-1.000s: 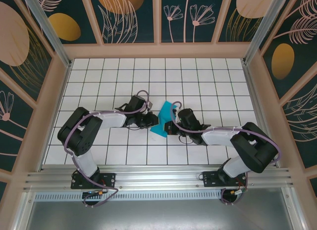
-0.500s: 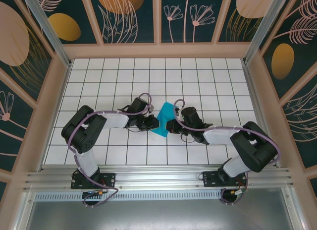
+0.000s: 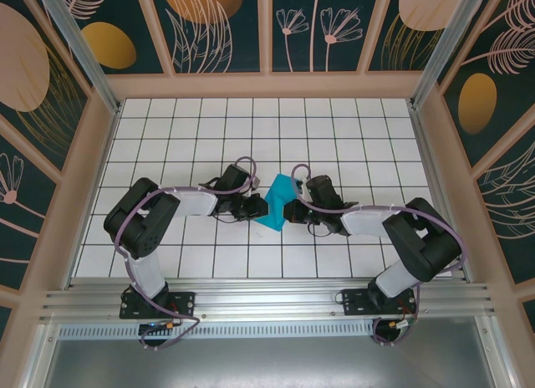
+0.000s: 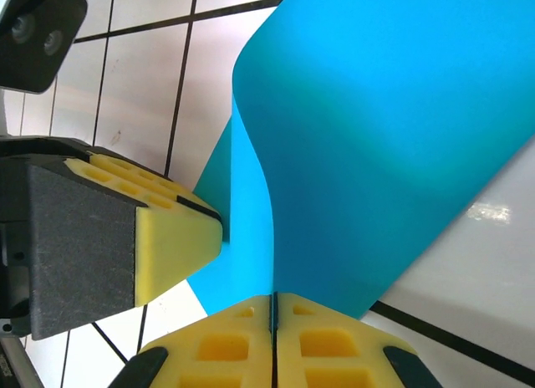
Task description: Fold a paper plane with a square sheet of paper (pick it up from the middle)
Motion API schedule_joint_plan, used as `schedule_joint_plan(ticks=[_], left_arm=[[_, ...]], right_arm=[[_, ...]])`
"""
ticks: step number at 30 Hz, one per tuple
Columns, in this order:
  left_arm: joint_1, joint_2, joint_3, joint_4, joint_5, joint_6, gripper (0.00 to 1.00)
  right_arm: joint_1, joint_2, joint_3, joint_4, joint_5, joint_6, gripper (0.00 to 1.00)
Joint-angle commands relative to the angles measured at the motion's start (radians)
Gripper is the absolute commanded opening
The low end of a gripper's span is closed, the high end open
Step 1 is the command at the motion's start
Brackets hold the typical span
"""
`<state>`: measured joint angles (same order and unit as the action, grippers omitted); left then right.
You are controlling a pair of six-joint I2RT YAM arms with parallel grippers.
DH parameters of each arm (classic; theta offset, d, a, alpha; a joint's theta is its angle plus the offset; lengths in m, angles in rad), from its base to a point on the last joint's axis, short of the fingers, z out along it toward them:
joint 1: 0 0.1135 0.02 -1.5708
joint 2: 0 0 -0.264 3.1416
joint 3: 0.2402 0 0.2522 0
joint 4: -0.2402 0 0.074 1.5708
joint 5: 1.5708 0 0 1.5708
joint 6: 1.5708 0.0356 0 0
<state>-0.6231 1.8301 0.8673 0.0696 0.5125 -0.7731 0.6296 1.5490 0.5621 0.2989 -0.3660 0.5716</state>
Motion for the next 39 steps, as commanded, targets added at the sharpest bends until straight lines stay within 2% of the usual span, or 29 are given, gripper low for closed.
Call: schedule_joint_plan(ticks=[1, 14, 39], left_arm=[[-0.003, 0.026, 0.018, -0.036, -0.023, 0.027, 0.19], [-0.003, 0.026, 0.024, -0.036, -0.019, 0.026, 0.19], [-0.003, 0.024, 0.027, -0.044, -0.016, 0.029, 0.2]], right_arm=[[-0.011, 0.024, 0.041, -0.052, -0.022, -0.059, 0.09], [-0.023, 0.053, 0.106, -0.163, 0.02, -0.153, 0.09], [-0.023, 0.104, 0.164, -0.218, 0.065, -0.204, 0.1]])
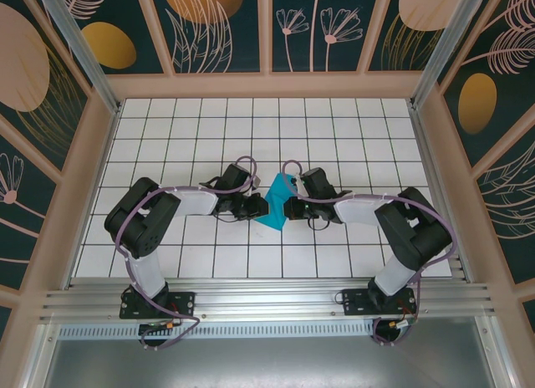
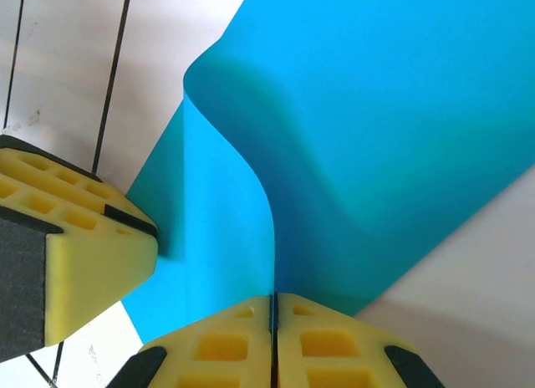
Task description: Fold a paper plane with a square sheet of paper (pick it up from the middle)
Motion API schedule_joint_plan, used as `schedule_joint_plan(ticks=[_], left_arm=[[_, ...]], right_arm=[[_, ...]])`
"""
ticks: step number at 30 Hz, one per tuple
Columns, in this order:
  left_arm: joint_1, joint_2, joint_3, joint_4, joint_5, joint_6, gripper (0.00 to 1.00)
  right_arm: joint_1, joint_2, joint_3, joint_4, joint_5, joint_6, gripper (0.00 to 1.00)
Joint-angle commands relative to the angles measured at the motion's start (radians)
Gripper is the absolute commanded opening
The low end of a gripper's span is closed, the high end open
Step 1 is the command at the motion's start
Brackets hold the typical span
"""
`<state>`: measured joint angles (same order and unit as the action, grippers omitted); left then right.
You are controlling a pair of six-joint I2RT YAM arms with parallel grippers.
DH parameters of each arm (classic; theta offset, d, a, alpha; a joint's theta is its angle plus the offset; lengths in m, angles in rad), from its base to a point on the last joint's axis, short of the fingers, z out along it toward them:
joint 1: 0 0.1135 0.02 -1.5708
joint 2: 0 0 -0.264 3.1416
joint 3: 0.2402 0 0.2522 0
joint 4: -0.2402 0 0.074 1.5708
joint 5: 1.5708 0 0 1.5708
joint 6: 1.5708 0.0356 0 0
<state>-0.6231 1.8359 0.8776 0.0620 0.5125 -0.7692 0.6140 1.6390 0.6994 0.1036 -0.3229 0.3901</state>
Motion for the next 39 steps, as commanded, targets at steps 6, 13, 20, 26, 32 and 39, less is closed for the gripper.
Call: schedule_joint_plan(ticks=[6, 13, 20, 26, 32, 39], left_arm=[[-0.003, 0.011, 0.026, -0.04, -0.014, 0.024, 0.2], [-0.004, 0.011, 0.031, -0.041, -0.011, 0.024, 0.21], [-0.005, 0.015, 0.031, -0.047, -0.016, 0.029, 0.21], [-0.003, 0.018, 0.034, -0.05, -0.02, 0.032, 0.21], [-0.005, 0.02, 0.035, -0.05, -0.017, 0.033, 0.2], [-0.005, 0.016, 0.032, -0.059, -0.027, 0.041, 0.2]], right_arm=[[-0.008, 0.027, 0.031, -0.045, 0.043, -0.013, 0.1], [-0.007, 0.041, 0.034, -0.043, 0.047, -0.01, 0.11], [-0.005, -0.01, 0.047, -0.044, 0.027, -0.014, 0.11], [-0.006, -0.027, 0.052, -0.045, 0.008, -0.026, 0.11], [-0.006, 0.014, 0.066, -0.039, 0.013, -0.037, 0.11], [-0.005, 0.055, 0.086, -0.056, 0.017, -0.053, 0.11]])
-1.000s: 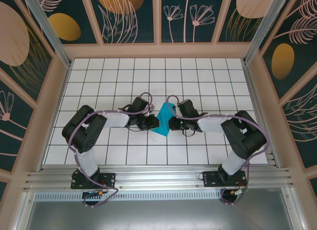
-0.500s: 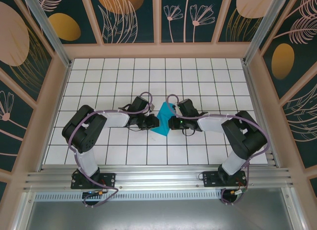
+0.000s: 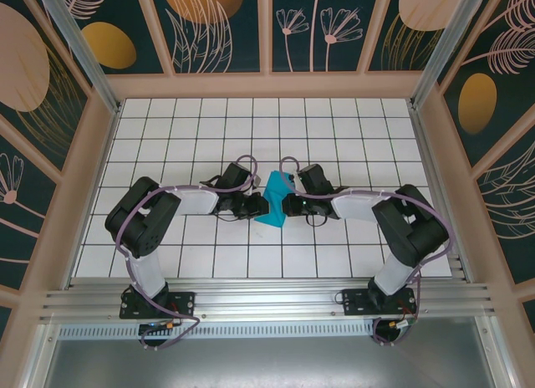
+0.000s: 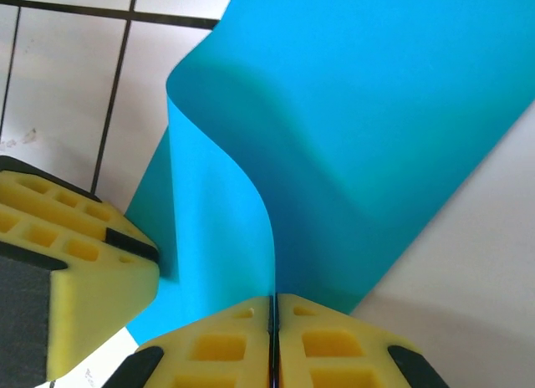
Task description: Fold a paper plane with a square sheet of paper (pick it up from the middle)
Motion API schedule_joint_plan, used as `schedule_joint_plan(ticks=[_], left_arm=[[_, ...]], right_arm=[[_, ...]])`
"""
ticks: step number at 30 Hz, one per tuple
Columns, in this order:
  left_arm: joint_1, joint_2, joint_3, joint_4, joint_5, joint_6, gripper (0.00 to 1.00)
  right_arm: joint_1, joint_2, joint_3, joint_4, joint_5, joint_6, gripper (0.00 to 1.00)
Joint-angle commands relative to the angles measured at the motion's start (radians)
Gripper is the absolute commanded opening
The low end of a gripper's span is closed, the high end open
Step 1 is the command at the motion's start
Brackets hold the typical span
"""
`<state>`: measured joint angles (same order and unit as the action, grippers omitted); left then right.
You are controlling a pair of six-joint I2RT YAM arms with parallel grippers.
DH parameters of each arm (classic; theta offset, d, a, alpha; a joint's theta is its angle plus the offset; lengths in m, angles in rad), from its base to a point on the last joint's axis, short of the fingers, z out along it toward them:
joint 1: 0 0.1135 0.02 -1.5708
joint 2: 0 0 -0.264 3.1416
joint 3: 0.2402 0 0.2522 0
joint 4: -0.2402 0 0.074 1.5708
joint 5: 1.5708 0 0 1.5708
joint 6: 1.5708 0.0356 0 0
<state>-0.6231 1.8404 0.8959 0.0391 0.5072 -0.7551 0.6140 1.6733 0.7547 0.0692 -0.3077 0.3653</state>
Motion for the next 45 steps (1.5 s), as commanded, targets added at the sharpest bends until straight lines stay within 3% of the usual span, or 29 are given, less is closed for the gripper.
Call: schedule_joint_plan(ticks=[1, 16, 20, 26, 30, 45], left_arm=[[-0.005, 0.01, 0.012, -0.036, -0.023, 0.026, 0.2], [-0.004, -0.12, 0.039, -0.044, -0.076, -0.009, 0.27], [-0.003, -0.156, 0.052, 0.007, -0.1, -0.077, 0.27], [0.003, -0.064, 0.111, 0.153, -0.006, -0.195, 0.27], [0.005, -0.005, 0.151, 0.176, -0.024, -0.241, 0.25], [0.009, 0.117, 0.198, 0.222, 0.033, -0.274, 0.26]], right_arm=[[-0.005, 0.024, 0.032, -0.026, 0.005, -0.031, 0.12], [-0.005, 0.06, 0.052, -0.08, 0.05, -0.057, 0.12], [-0.005, 0.058, 0.049, -0.072, 0.046, -0.053, 0.12], [-0.005, 0.062, 0.045, -0.063, 0.043, -0.049, 0.12], [-0.005, 0.064, 0.043, -0.054, 0.041, -0.048, 0.12], [-0.005, 0.069, 0.039, -0.042, 0.033, -0.044, 0.13]])
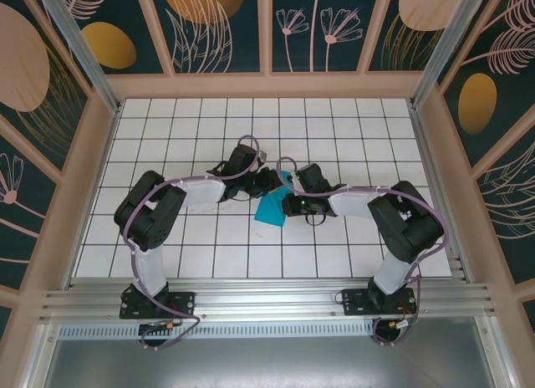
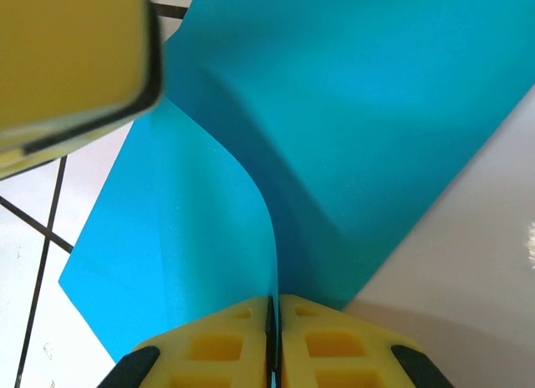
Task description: Fold a paper plane with a square sheet of paper (pick it up from the middle)
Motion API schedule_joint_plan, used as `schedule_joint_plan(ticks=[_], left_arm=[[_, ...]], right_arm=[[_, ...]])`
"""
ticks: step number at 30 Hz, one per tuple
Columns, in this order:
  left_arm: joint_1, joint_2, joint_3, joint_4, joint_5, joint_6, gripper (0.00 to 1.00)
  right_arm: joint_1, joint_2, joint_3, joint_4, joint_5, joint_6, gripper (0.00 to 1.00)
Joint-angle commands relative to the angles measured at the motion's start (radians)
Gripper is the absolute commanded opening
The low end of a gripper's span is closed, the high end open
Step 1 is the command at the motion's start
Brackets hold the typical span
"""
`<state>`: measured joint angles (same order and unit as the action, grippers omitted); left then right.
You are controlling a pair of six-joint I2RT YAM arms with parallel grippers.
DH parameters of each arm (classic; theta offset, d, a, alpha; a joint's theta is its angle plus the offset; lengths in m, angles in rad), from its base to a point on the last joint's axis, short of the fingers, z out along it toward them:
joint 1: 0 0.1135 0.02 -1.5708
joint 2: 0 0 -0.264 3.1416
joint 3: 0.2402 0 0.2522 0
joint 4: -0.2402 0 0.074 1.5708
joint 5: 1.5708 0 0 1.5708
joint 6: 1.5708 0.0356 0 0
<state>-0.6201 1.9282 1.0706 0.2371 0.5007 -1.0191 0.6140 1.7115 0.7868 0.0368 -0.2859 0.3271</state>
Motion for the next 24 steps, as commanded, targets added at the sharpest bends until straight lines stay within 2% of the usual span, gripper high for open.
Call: schedule_joint_plan(ticks=[1, 18, 24], left_arm=[[0.004, 0.036, 0.026, 0.02, 0.038, -0.009, 0.26], [0.005, 0.077, 0.016, -0.114, -0.069, 0.075, 0.25], [0.005, 0.079, -0.007, -0.109, -0.09, 0.086, 0.24]], right_arm=[[-0.005, 0.03, 0.009, -0.008, 0.011, -0.006, 0.13], [-0.005, 0.037, 0.014, -0.004, 0.007, -0.006, 0.14], [-0.005, 0.028, 0.016, 0.002, 0.007, 0.014, 0.2]])
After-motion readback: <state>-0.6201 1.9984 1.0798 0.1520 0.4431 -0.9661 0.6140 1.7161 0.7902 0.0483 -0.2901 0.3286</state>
